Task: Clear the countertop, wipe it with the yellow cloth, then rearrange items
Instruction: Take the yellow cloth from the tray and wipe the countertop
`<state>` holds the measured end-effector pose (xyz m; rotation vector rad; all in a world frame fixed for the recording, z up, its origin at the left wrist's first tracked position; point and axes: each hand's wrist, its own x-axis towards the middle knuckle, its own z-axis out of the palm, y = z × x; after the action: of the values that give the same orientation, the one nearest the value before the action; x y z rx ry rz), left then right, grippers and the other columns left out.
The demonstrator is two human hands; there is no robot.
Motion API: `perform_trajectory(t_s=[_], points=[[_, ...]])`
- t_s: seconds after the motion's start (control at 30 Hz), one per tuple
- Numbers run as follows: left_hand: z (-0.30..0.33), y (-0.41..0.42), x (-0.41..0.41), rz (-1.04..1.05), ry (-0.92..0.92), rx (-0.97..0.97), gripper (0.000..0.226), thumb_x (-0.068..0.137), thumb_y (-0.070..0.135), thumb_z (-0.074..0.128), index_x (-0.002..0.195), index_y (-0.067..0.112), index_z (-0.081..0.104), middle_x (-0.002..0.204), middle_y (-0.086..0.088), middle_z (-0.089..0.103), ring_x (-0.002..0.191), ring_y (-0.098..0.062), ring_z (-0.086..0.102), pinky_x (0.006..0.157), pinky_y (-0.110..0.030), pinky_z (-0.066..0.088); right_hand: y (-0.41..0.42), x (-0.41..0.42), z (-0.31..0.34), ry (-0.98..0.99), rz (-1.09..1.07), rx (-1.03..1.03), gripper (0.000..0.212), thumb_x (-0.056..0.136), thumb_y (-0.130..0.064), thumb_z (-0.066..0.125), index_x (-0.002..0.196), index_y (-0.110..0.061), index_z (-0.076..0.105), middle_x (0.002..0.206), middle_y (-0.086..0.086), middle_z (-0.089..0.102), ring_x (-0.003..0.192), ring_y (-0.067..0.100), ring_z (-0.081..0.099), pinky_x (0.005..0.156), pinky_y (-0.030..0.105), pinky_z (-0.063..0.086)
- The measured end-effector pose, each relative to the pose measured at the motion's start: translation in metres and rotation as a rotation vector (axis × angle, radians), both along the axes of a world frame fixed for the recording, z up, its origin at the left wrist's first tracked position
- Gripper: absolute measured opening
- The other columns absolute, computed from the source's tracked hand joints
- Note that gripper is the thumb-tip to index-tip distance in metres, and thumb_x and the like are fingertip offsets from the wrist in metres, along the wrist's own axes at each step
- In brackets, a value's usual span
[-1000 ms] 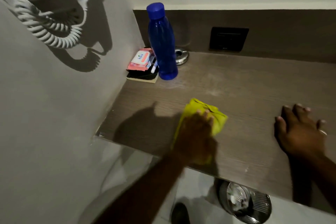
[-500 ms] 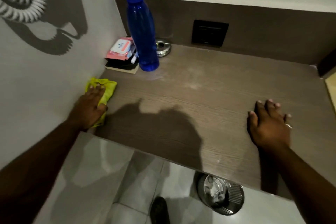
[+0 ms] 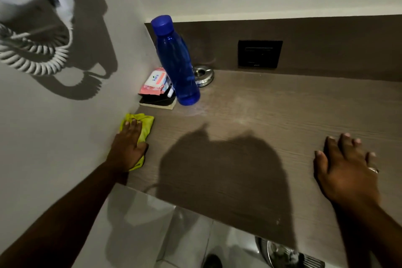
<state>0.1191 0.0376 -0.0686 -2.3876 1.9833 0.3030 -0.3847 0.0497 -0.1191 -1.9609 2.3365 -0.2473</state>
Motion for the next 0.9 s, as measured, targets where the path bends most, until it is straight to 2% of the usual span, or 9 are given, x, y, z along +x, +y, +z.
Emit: perform_trajectory(t_s=[0.2,0.37,0.5,0.6,0.67,0.77,0.83,0.9], points=[[-0.009,0.064,0.017,-0.021,-0.005,-0.015,0.091,0.073,0.052,0.024,0.145,-0.004,0.023,0.156,-0.020,0.018,0.146,-0.038,0.017,0.114,-0.054,0.023,-0.001,0.000,0.002,-0.001,0.005,0.005,0.064,0.094,-0.051,0.021,0.139,-0.011,0.042,0.151,0.022,0.034,0.142,0.041,0.027,0.113,0.061,0.021],[-0.002,0.064,0.014,-0.077,-0.019,-0.017,0.093,0.072,0.051,0.022,0.143,-0.009,0.021,0.155,-0.023,0.015,0.145,-0.041,0.014,0.113,-0.050,0.023,0.000,0.000,0.006,0.003,-0.003,0.019,0.063,0.095,-0.048,0.023,0.142,-0.010,0.041,0.153,0.023,0.032,0.143,0.041,0.024,0.115,0.059,0.018],[-0.013,0.058,-0.016,0.086,-0.012,-0.082,0.092,0.071,0.051,0.021,0.144,-0.006,0.028,0.154,-0.026,0.021,0.144,-0.043,0.018,0.111,-0.057,0.022,0.001,0.003,0.012,0.011,-0.032,0.065,0.056,0.097,-0.039,0.037,0.144,-0.008,0.041,0.156,0.023,0.028,0.146,0.040,0.019,0.118,0.057,0.013],[-0.023,0.060,-0.072,0.119,-0.010,-0.061,0.095,0.069,0.053,0.018,0.148,0.000,0.020,0.158,-0.021,0.014,0.147,-0.038,0.012,0.116,-0.055,0.010,-0.001,0.005,0.012,0.003,-0.023,0.059,0.057,0.097,-0.040,0.036,0.146,-0.010,0.039,0.157,0.021,0.026,0.147,0.039,0.017,0.119,0.054,0.010],[-0.026,0.072,-0.137,0.054,0.045,-0.053,0.089,0.074,0.049,0.026,0.149,0.001,0.015,0.158,-0.018,0.008,0.147,-0.038,0.010,0.119,-0.053,0.005,-0.001,0.005,0.010,0.007,-0.019,0.053,0.058,0.097,-0.042,0.033,0.147,-0.012,0.038,0.157,0.020,0.026,0.147,0.038,0.017,0.119,0.054,0.011],[-0.025,0.097,-0.250,-0.167,0.090,-0.063,0.084,0.076,0.045,0.024,0.149,0.005,0.020,0.157,-0.019,0.018,0.145,-0.041,0.016,0.118,-0.056,0.011,-0.002,0.002,0.008,-0.013,-0.013,0.044,0.059,0.097,-0.045,0.029,0.146,-0.013,0.038,0.157,0.018,0.027,0.147,0.037,0.019,0.118,0.054,0.013],[-0.026,0.112,-0.316,-0.348,0.071,-0.059,0.086,0.072,0.046,0.030,0.148,0.005,0.029,0.155,-0.019,0.026,0.144,-0.040,0.020,0.114,-0.062,0.020,0.000,0.001,0.009,-0.023,-0.007,0.034,0.058,0.098,-0.044,0.028,0.146,-0.014,0.039,0.157,0.018,0.029,0.146,0.037,0.020,0.118,0.054,0.014],[-0.025,0.124,-0.358,-0.497,0.070,-0.035,0.090,0.067,0.046,0.038,0.147,0.005,0.028,0.156,-0.018,0.026,0.146,-0.037,0.012,0.114,-0.062,0.018,0.001,0.001,0.010,-0.037,-0.005,0.022,0.055,0.098,-0.042,0.032,0.144,-0.013,0.042,0.156,0.018,0.030,0.146,0.037,0.022,0.118,0.053,0.015]])
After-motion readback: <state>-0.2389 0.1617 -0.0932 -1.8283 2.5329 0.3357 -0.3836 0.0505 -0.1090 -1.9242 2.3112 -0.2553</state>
